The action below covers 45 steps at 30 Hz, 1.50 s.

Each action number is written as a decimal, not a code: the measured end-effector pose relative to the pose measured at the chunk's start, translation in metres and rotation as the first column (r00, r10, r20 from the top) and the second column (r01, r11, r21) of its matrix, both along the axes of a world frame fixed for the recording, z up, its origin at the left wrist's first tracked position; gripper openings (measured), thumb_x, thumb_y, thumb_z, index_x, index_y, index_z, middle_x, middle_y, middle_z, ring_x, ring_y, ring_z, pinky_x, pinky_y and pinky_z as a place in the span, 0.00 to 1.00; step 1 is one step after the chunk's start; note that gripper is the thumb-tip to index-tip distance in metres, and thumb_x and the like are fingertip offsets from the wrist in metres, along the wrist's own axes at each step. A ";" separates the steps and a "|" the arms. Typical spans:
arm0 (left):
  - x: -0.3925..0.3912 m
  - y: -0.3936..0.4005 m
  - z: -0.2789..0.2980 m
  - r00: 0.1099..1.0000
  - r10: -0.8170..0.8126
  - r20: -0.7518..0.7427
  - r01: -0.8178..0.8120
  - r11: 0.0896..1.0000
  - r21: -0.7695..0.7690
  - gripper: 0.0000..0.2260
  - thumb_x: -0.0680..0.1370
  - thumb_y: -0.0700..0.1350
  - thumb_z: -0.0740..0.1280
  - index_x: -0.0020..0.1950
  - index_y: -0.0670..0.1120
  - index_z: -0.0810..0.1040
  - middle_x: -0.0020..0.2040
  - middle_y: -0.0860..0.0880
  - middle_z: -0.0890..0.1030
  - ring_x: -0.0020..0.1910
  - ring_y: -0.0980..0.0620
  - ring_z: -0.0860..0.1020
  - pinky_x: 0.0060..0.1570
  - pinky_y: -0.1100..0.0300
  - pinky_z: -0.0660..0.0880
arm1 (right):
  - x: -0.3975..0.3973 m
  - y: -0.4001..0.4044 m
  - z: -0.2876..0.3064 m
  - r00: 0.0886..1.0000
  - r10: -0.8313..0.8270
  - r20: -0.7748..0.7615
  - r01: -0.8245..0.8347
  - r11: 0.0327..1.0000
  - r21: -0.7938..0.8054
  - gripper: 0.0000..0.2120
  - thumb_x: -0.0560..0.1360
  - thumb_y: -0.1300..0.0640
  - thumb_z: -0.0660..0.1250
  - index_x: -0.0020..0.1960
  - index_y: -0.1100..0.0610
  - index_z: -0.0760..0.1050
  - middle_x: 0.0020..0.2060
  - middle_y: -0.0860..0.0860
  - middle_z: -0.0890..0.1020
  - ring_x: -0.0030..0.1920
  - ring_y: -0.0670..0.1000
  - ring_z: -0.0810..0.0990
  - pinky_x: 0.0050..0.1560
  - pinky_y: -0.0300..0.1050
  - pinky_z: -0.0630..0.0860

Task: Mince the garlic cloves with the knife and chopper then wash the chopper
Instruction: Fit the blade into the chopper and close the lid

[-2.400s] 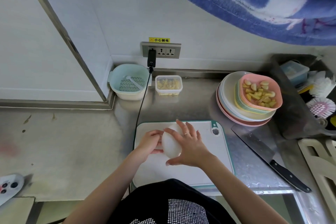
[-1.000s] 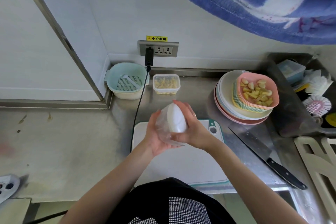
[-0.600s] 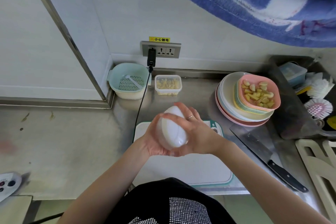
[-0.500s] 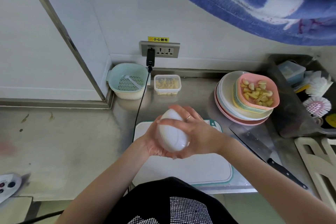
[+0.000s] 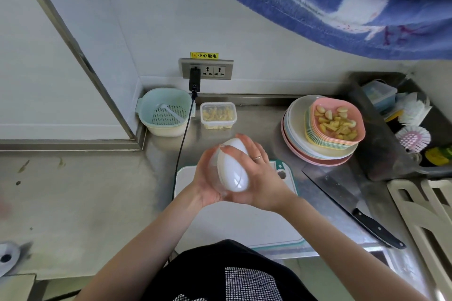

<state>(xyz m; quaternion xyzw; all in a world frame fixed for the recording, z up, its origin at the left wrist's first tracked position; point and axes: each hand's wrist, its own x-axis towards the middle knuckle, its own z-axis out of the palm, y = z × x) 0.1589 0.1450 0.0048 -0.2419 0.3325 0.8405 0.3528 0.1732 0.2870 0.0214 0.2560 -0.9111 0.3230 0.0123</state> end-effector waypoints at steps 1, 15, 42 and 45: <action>0.001 0.000 0.000 1.000 0.004 0.001 -0.004 1.000 0.005 0.26 0.63 0.60 0.66 0.52 0.44 0.80 0.45 0.43 0.83 0.43 0.43 0.82 0.47 0.51 0.73 | 0.000 0.000 0.000 1.000 -0.005 0.006 0.005 1.000 -0.001 0.42 0.61 0.35 0.71 0.70 0.34 0.54 0.74 0.52 0.57 0.69 0.60 0.59 0.66 0.48 0.60; -0.020 -0.031 -0.002 0.930 -0.327 -0.167 0.200 0.833 -0.517 0.29 0.66 0.71 0.67 0.60 0.55 0.78 0.56 0.49 0.82 0.54 0.46 0.81 0.51 0.48 0.80 | -0.006 -0.002 0.011 0.905 -0.281 0.320 0.214 0.950 0.229 0.60 0.60 0.43 0.79 0.72 0.31 0.36 0.73 0.42 0.46 0.69 0.58 0.53 0.64 0.56 0.63; 0.043 -0.224 -0.049 0.766 0.625 -0.149 -0.598 0.609 -0.521 0.12 0.77 0.47 0.67 0.60 0.52 0.71 0.51 0.48 0.75 0.47 0.44 0.77 0.46 0.41 0.78 | -0.026 -0.158 -0.049 0.712 0.279 0.645 -0.280 0.954 -0.104 0.38 0.77 0.55 0.66 0.78 0.42 0.46 0.77 0.44 0.48 0.76 0.48 0.55 0.72 0.51 0.62; 0.044 -0.227 -0.062 0.768 0.612 -0.188 -0.590 0.562 -0.579 0.19 0.75 0.50 0.70 0.64 0.47 0.72 0.60 0.44 0.76 0.51 0.41 0.79 0.40 0.44 0.81 | -0.032 -0.200 -0.045 0.702 0.310 0.642 -0.372 0.927 -0.041 0.41 0.77 0.58 0.65 0.78 0.44 0.41 0.78 0.48 0.43 0.77 0.51 0.52 0.72 0.40 0.56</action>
